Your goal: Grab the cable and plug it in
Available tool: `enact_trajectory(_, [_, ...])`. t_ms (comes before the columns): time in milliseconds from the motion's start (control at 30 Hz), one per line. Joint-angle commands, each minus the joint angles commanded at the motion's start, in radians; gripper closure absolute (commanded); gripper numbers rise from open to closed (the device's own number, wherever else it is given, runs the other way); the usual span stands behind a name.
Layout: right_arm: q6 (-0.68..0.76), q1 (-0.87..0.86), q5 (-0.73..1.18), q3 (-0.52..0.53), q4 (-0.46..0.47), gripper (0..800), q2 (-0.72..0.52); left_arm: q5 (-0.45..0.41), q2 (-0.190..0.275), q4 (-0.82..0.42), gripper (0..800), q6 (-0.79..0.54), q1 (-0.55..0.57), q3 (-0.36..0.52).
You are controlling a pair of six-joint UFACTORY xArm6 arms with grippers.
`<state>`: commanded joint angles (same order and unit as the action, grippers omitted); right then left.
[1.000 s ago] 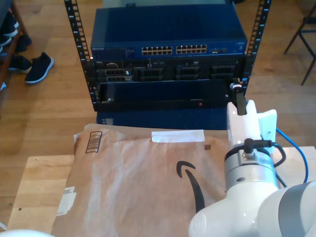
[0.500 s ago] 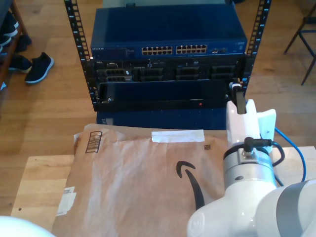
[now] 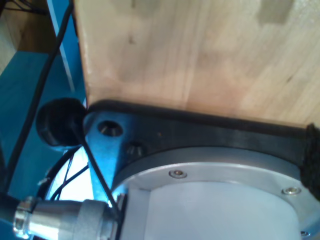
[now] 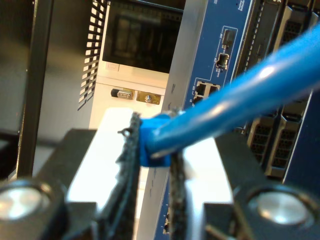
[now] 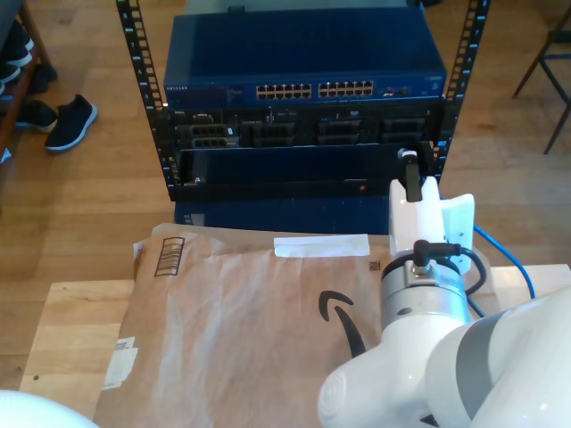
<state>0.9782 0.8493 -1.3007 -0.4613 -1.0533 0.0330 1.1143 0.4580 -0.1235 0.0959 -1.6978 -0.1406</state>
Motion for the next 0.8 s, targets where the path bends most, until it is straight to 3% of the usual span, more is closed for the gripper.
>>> enact_trajectory(333, [0.000, 0.041, 0.000, 0.015, -0.140, 800, -0.009, 0.000, -0.002, 0.000, 1, -0.002, 0.000, -0.002])
enact_trajectory(800, [-0.028, 0.049, 0.031, -0.034, -0.133, 800, 0.031, 0.000, -0.002, 0.000, 2, -0.002, 0.000, -0.002])
